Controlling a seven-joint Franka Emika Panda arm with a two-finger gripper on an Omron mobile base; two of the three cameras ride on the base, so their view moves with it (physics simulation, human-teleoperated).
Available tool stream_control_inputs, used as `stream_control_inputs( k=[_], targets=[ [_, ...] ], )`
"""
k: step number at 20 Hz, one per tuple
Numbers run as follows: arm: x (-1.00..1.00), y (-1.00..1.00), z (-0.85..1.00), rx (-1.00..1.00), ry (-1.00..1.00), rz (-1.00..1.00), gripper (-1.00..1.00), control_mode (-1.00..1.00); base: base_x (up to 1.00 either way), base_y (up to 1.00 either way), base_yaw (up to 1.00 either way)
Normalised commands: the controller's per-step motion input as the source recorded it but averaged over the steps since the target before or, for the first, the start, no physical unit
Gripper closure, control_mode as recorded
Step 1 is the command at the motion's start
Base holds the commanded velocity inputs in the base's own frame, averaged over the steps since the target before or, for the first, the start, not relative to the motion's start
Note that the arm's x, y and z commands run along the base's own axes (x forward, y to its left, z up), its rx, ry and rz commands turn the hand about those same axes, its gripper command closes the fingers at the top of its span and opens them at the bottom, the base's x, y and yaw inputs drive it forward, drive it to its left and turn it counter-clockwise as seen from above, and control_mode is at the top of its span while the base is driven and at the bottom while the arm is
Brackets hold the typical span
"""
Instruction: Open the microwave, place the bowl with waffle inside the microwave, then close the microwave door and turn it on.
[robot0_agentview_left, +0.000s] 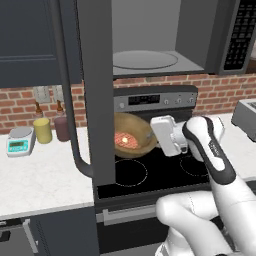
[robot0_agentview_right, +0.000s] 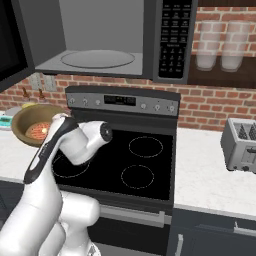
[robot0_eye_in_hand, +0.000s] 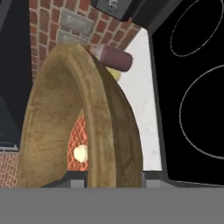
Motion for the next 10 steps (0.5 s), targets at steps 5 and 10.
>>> stream_control_inputs(
  k=[5, 10],
  targets=[
    [-0.37, -0.73, 0.57, 0.0, 0.04, -0.17, 1.0, -1.0, 0.0, 0.0, 0.0],
    [-0.19, -0.65, 0.29, 0.0, 0.07, -0.13, 1.0, -1.0, 0.0, 0.0, 0.0]
  ],
)
